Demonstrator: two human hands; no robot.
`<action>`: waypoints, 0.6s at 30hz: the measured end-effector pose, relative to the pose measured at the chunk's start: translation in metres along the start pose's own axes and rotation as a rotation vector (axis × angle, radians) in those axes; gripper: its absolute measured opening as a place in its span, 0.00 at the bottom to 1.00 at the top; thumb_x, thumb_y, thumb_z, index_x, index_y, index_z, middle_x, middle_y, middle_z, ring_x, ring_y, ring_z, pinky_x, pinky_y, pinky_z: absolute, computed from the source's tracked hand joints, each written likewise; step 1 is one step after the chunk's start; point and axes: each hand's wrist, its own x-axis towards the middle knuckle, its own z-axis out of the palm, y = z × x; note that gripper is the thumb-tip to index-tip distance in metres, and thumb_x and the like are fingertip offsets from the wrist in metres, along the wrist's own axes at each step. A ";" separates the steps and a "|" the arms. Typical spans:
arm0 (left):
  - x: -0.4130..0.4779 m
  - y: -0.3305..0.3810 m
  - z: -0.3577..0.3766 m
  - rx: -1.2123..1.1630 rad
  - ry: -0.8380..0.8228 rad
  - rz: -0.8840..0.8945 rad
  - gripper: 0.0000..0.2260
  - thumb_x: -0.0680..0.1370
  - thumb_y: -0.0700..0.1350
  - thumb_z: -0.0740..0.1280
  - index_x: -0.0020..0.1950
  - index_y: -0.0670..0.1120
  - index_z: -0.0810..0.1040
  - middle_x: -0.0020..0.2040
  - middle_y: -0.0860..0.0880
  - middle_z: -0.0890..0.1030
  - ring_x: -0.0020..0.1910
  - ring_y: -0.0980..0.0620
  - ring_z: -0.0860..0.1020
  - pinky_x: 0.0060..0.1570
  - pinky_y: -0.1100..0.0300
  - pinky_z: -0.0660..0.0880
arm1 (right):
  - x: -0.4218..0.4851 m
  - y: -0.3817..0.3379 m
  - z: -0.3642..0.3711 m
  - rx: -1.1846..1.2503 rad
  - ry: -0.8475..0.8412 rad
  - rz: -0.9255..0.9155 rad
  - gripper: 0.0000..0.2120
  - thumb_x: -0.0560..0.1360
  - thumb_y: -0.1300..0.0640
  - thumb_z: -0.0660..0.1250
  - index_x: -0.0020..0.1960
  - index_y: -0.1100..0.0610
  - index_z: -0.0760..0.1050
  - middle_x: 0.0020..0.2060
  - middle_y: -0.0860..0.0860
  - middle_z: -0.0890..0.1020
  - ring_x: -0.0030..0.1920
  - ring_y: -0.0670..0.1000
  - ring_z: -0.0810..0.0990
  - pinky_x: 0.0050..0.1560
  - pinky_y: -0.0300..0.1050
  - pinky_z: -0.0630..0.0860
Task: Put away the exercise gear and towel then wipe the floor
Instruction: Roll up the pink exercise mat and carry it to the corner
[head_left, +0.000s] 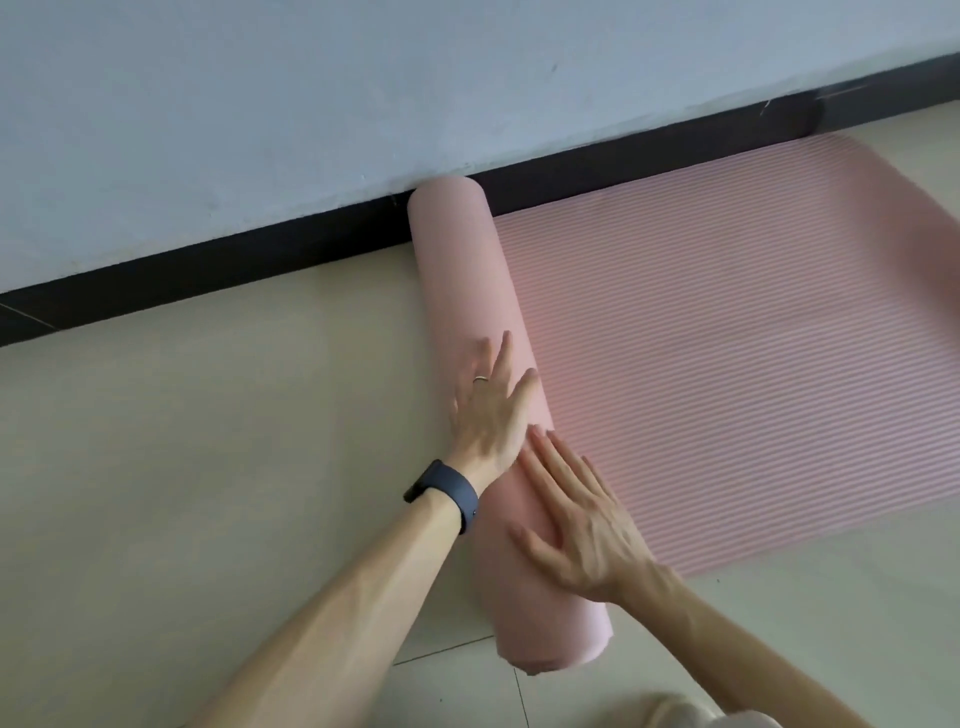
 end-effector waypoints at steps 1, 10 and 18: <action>-0.002 -0.004 -0.004 0.033 0.041 0.075 0.27 0.82 0.56 0.55 0.79 0.61 0.50 0.81 0.55 0.51 0.78 0.56 0.49 0.74 0.57 0.48 | -0.003 0.010 -0.005 -0.008 -0.012 0.026 0.38 0.78 0.33 0.54 0.79 0.40 0.38 0.79 0.40 0.40 0.79 0.45 0.38 0.79 0.57 0.48; -0.001 -0.040 0.028 0.671 0.053 0.456 0.25 0.82 0.62 0.46 0.78 0.60 0.59 0.81 0.52 0.51 0.79 0.47 0.54 0.72 0.36 0.57 | -0.045 0.070 -0.032 0.053 0.116 0.388 0.35 0.76 0.31 0.46 0.80 0.43 0.49 0.79 0.42 0.51 0.79 0.43 0.44 0.79 0.51 0.51; 0.029 0.064 0.114 0.875 -0.002 0.314 0.24 0.81 0.57 0.51 0.78 0.56 0.60 0.81 0.53 0.49 0.79 0.51 0.37 0.73 0.34 0.39 | -0.093 0.025 -0.012 0.087 0.446 0.370 0.37 0.74 0.32 0.61 0.77 0.51 0.64 0.78 0.50 0.62 0.78 0.53 0.57 0.74 0.54 0.61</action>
